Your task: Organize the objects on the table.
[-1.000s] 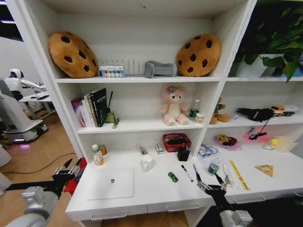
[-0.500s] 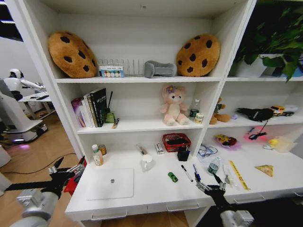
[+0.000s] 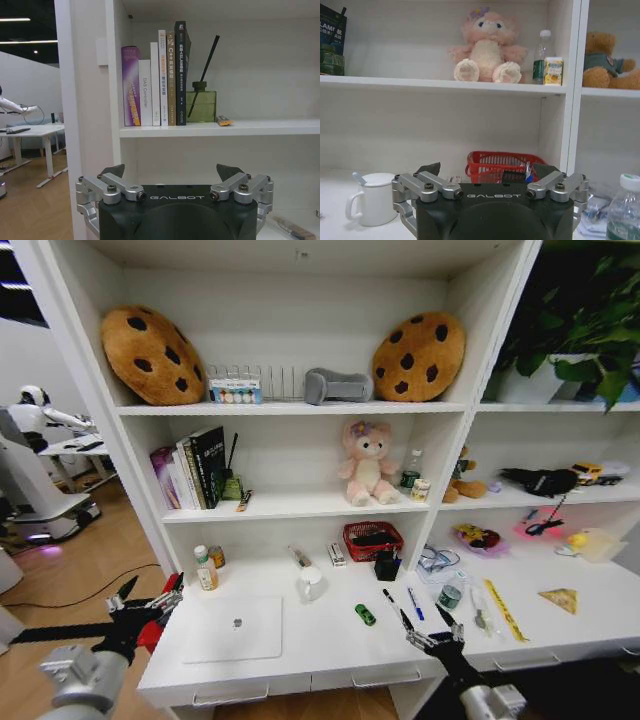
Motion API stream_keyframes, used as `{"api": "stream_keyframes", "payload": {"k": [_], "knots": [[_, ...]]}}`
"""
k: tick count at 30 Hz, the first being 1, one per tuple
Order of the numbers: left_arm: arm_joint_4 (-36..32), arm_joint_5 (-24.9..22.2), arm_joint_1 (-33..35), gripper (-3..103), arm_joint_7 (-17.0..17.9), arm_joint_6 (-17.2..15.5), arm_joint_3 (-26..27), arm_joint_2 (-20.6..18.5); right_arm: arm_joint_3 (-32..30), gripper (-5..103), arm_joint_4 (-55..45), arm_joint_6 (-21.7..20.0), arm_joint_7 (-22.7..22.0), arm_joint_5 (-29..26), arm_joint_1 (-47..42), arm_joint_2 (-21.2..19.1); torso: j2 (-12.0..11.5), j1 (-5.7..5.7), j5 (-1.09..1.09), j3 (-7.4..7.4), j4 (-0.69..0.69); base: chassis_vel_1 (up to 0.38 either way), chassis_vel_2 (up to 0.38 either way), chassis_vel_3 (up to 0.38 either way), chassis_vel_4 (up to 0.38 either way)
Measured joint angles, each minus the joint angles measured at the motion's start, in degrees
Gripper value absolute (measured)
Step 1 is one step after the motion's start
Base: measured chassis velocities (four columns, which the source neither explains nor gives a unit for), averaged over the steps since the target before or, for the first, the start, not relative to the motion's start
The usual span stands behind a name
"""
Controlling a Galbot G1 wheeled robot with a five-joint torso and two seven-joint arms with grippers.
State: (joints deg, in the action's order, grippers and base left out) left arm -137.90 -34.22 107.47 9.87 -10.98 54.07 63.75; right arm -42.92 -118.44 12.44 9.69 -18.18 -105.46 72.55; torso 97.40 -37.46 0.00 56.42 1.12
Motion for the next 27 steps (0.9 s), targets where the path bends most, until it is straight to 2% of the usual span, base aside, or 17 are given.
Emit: {"api": "stream_keyframes", "payload": {"k": [4, 8, 17, 27], "knots": [[-0.4, 0.5, 0.6, 100, 0.0, -0.1, -0.1, 0.2, -0.6, 100, 0.0, -0.1, -3.4, 3.2, 0.5, 0.5, 0.0, 0.00, 0.01, 0.00, -0.01, 0.000, 0.000, 0.000, 0.000], [-0.8, 0.8, 1.1, 100, 0.0, -0.2, -0.1, 0.4, -0.6, 100, -0.3, -0.4, -3.9, 1.9, 0.1, 0.6, 0.0, 0.00, 0.00, 0.00, 0.00, 0.000, 0.000, 0.000, 0.000], [-1.1, 1.0, 1.7, 100, 0.0, -0.3, 0.3, 1.0, -0.4, 100, 0.0, 0.0, -3.2, 0.8, 0.1, 0.8, 0.0, 0.00, 0.00, 0.00, 0.00, 0.000, 0.000, 0.000, 0.000], [-1.2, 1.0, 1.8, 100, 0.0, -0.4, 0.1, 1.2, 0.1, 100, 1.8, 0.2, 0.0, -1.7, 1.8, -0.2, 0.0, -0.01, -0.02, 0.00, 0.00, -0.083, -0.089, 0.089, 0.082]]}}
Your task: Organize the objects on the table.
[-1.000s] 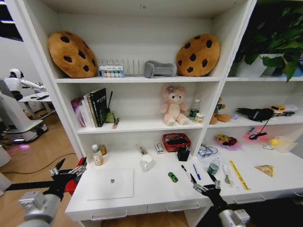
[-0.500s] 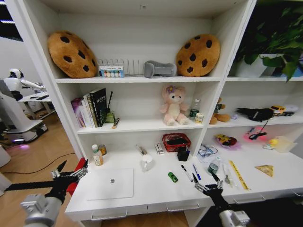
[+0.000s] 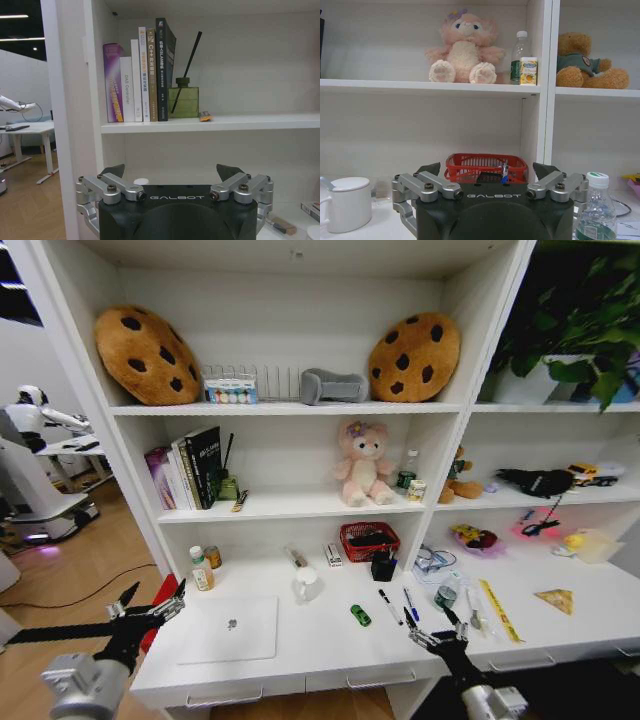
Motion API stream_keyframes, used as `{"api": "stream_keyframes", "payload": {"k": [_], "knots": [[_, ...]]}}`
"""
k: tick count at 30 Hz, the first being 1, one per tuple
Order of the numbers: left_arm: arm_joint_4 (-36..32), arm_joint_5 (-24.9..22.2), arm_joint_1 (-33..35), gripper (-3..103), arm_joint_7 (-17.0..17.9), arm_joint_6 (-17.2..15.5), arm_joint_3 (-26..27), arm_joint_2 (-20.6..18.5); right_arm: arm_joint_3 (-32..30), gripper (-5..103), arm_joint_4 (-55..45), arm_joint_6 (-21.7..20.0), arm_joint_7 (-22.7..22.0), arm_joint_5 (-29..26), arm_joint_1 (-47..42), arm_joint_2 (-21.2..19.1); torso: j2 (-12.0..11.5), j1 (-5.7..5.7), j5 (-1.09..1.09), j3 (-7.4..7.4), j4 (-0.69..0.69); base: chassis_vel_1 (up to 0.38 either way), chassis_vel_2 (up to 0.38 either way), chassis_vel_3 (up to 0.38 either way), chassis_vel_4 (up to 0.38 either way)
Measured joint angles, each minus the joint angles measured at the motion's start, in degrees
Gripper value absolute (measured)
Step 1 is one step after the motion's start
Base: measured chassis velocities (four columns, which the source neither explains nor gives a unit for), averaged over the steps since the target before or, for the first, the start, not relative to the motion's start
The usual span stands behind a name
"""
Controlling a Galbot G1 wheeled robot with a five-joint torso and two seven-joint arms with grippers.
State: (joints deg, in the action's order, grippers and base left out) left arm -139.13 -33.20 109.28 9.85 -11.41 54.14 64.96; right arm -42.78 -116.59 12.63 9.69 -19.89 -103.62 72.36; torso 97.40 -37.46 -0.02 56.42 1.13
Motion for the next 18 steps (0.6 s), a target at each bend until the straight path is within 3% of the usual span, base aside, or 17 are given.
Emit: {"api": "stream_keyframes", "payload": {"k": [3, 9, 12, 14, 18], "knots": [[0.0, 0.0, 0.1, 100, 0.0, -0.1, -0.1, -0.3, 1.9, 100, 2.2, -2.9, 2.5, -0.4, 2.4, -1.8, 0.0, 0.00, 0.03, 0.00, -0.01, -0.040, -0.052, 0.054, 0.055], [0.3, 0.0, 0.8, 100, 0.0, -0.2, -0.2, -0.7, 8.0, 100, 8.9, -3.2, 4.9, -2.7, 7.9, -5.8, 0.0, 0.01, 0.00, 0.00, 0.00, 0.000, 0.000, 0.000, 0.000], [0.5, 0.0, 0.8, 100, 0.0, -0.2, -0.2, -0.7, 10.1, 100, 10.3, -3.4, 4.3, -2.7, 9.9, -6.9, 0.0, 0.01, 0.02, 0.00, -0.04, 0.000, 0.000, 0.000, 0.000], [1.1, 0.1, 0.8, 100, 0.1, -0.2, -0.2, -0.7, 14.8, 100, 13.5, -4.5, 1.1, -2.5, 14.3, -8.6, 0.0, 0.00, 0.02, 0.00, -0.02, 0.000, 0.000, 0.000, 0.000], [1.4, 0.6, 0.8, 100, 0.2, -0.2, -0.8, -0.6, 17.2, 100, 16.4, -4.7, -1.1, -0.4, 17.0, -9.3, 0.0, 0.00, 0.01, 0.00, 0.00, 0.000, 0.000, 0.000, 0.000]]}}
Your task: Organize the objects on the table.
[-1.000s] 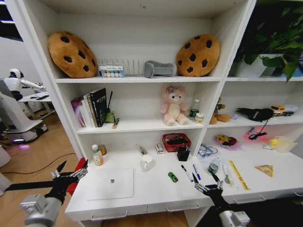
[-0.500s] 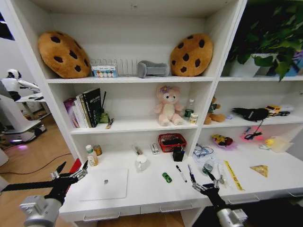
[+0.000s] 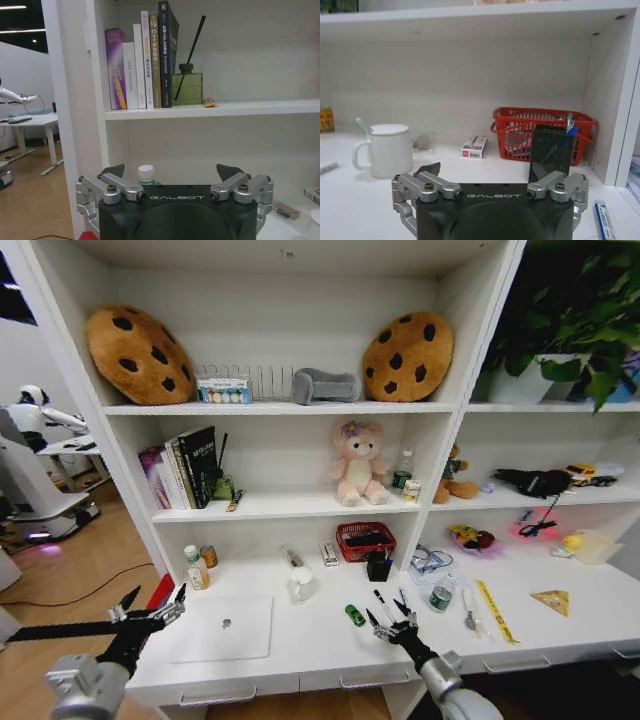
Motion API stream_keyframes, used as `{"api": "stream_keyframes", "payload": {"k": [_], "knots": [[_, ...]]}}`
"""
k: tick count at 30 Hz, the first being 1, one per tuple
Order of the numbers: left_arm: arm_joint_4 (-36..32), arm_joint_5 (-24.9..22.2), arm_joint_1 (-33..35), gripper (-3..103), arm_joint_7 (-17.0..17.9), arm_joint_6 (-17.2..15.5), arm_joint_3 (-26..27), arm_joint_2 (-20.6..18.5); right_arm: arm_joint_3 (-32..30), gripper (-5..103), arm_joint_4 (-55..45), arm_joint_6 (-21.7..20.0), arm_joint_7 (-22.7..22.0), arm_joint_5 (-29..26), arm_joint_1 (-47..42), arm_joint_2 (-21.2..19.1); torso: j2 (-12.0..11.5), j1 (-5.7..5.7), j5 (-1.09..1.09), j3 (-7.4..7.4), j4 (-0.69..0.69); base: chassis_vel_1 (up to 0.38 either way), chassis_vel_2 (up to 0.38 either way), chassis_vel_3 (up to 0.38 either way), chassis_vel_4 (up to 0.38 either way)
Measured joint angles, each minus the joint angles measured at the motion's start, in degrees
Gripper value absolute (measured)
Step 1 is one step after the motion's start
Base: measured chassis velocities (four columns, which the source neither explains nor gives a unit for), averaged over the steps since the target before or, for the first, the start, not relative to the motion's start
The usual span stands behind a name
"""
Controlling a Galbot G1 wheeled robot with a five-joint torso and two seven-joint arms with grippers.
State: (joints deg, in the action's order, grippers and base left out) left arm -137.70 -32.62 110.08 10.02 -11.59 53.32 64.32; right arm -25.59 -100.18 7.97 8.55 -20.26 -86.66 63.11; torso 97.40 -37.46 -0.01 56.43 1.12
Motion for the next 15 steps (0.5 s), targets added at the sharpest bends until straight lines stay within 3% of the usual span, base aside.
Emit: {"api": "stream_keyframes", "payload": {"k": [5, 15], "knots": [[0.0, 1.0, 0.3, 100, 0.0, 0.0, -1.4, 0.3, 3.7, 100, 4.2, -2.0, -0.2, 1.3, 3.9, -1.8, 0.0, 0.00, 0.01, 0.00, 0.01, 0.000, 0.000, 0.000, 0.000], [-0.1, 1.7, 0.9, 100, 0.0, 0.0, -2.2, 0.4, 10.4, 100, 9.6, -3.5, 1.7, 0.5, 9.2, -0.1, 0.0, 0.00, 0.00, 0.00, -0.01, 0.000, 0.000, 0.000, 0.000]]}}
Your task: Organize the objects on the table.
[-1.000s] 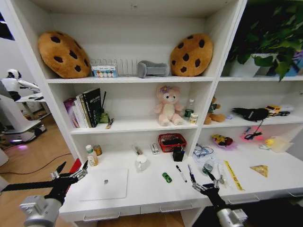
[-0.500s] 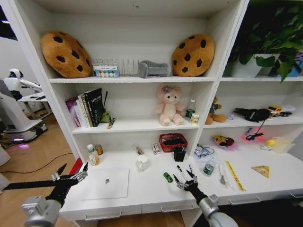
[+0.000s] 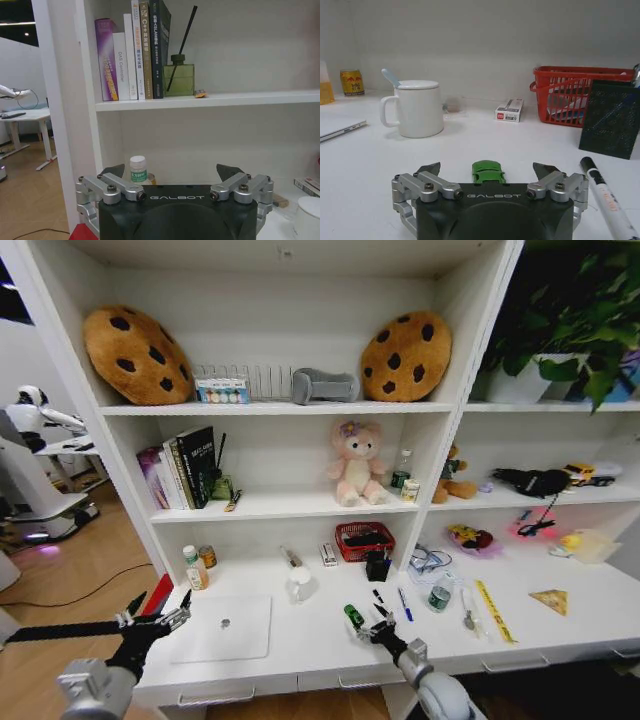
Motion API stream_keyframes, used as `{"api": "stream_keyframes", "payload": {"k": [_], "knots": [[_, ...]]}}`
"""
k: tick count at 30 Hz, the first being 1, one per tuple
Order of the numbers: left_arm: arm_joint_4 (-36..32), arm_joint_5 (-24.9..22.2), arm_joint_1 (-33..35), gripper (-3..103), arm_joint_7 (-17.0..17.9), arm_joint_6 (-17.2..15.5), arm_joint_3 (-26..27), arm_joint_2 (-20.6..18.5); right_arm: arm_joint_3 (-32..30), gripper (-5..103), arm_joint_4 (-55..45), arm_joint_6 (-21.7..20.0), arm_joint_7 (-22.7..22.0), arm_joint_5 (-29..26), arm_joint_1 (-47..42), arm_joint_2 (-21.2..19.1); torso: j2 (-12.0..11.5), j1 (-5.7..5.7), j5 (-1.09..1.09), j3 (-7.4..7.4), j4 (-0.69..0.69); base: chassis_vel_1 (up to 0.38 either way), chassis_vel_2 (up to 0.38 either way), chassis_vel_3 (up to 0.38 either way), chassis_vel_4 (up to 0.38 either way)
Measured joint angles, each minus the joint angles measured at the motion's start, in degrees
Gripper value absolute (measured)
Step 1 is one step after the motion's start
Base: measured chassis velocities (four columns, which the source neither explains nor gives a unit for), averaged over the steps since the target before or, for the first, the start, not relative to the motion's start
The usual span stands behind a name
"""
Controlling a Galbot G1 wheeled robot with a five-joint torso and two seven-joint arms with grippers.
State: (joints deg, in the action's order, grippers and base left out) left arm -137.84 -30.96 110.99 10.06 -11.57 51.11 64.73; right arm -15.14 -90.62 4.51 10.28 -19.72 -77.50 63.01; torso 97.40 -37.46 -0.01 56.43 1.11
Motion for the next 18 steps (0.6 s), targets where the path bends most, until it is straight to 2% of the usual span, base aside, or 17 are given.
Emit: {"api": "stream_keyframes", "payload": {"k": [16, 18], "knots": [[-0.2, 0.2, 0.5, 100, 0.0, 0.1, 0.2, 0.1, 2.3, 101, 5.0, -1.0, -0.7, -0.6, 4.3, 2.0, 0.0, 0.00, 0.01, 0.00, 0.01, 0.000, 0.000, 0.000, 0.000], [-0.2, 0.4, 0.6, 100, 0.0, 0.1, 0.2, 0.3, 2.2, 93, 5.4, -1.1, -0.9, -0.3, 4.1, 2.4, 0.0, 0.00, 0.01, -0.01, 0.01, 0.000, 0.000, 0.000, 0.000]]}}
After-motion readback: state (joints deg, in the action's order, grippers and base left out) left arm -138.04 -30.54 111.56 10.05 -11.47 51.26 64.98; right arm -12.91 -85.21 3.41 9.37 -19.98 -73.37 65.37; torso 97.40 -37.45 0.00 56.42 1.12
